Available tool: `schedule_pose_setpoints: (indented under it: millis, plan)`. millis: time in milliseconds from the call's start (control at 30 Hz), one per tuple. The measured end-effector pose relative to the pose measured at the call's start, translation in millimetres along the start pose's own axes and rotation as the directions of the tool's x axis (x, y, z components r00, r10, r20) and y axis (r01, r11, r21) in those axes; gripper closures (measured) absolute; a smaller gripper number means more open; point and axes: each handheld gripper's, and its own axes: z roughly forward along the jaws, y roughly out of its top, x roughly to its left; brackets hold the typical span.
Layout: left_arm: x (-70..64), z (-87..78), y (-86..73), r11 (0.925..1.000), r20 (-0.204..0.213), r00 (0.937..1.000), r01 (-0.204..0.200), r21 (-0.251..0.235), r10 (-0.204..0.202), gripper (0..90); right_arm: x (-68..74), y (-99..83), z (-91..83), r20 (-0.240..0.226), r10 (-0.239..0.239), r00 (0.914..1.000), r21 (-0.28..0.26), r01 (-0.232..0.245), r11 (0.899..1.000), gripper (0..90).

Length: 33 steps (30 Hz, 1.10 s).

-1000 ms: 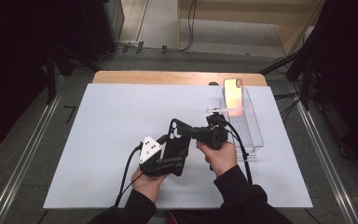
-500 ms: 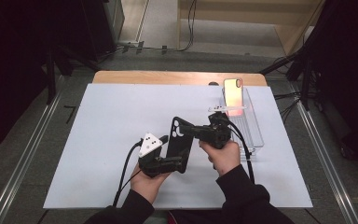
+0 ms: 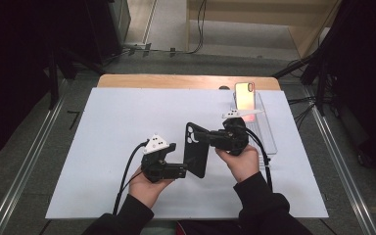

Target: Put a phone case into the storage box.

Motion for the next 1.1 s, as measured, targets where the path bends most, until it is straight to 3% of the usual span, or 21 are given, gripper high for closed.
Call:
schedule_pose_setpoints:
  millis: [167,300,600,733,933,1100]
  plan:
    - [8.8,-4.1,5.0,0.9981,0.056,0.9982,-0.022,0.058,0.018,13.4,-0.9,-1.5,-3.5,-0.036,-0.065,0.9973,0.018,0.065,0.998,82.5]
    - [14.1,-9.4,9.5,0.9968,0.083,0.9958,-0.045,0.065,0.039,15.0,-0.6,-2.2,-5.5,-0.065,-0.118,0.9909,0.031,0.120,0.992,82.5]
    - [26.6,-14.9,22.6,0.9900,0.174,0.9823,-0.090,0.108,0.071,15.2,-2.0,-3.2,-13.8,-0.120,-0.195,0.9735,0.047,0.202,0.978,82.4]
    - [30.4,-16.9,30.2,0.9860,0.214,0.9715,-0.128,0.107,0.103,15.2,-6.5,-3.7,-15.1,-0.157,-0.222,0.9623,0.056,0.233,0.971,82.4]
    - [36.3,-19.6,37.6,0.9858,0.270,0.9536,-0.155,0.064,0.133,16.6,-12.4,-5.4,-17.2,-0.225,-0.252,0.9412,0.065,0.273,0.960,82.4]
    - [38.9,-19.2,43.1,0.9795,0.330,0.9289,-0.195,0.049,0.169,16.6,-13.9,-6.6,-16.6,-0.277,-0.273,0.9215,0.069,0.302,0.951,82.4]
